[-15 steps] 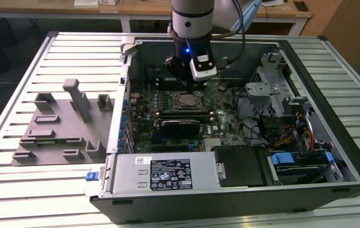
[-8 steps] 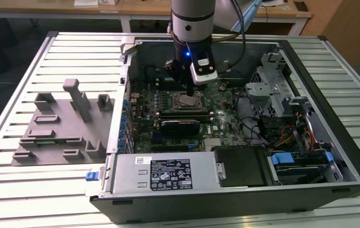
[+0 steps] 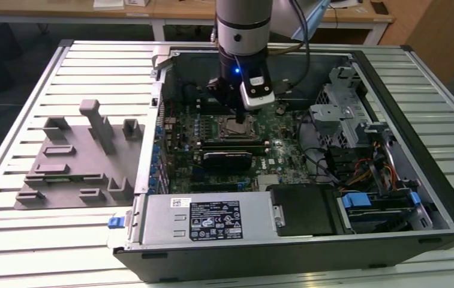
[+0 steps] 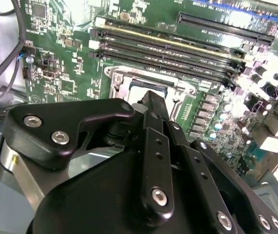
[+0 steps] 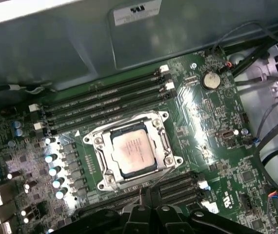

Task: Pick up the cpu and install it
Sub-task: 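Install the second cpu locking lever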

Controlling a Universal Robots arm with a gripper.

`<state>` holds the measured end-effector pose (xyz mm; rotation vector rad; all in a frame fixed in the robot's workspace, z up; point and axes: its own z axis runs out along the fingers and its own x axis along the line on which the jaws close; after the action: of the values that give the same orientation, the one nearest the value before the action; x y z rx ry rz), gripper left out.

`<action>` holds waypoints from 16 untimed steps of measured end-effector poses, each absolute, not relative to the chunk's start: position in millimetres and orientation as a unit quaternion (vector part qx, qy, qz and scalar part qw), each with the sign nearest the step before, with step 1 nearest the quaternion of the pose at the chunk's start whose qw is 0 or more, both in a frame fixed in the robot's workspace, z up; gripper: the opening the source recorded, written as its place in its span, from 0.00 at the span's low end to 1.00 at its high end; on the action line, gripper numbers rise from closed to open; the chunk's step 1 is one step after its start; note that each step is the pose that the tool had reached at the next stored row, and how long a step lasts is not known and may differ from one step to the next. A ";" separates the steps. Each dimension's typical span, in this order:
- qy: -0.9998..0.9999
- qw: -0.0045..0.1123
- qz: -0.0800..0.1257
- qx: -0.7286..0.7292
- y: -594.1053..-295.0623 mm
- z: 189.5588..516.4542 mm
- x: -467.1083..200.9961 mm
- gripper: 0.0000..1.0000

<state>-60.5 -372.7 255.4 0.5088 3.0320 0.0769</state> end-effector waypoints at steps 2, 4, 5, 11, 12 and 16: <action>0.985 0.033 0.025 0.165 -376.3 254.0 -60.5 0.11; 0.986 0.033 0.025 0.163 -378.8 252.2 -60.5 0.11; 0.986 0.033 0.025 0.161 -379.6 251.3 -60.5 0.11; 0.992 0.032 0.026 0.122 -380.3 246.0 -60.5 0.11; 0.993 0.032 0.027 0.113 -380.3 245.3 -60.5 0.11; 0.996 0.031 0.028 0.079 -380.3 242.3 -60.5 0.11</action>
<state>-60.5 -380.3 242.3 0.2449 3.0694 0.0858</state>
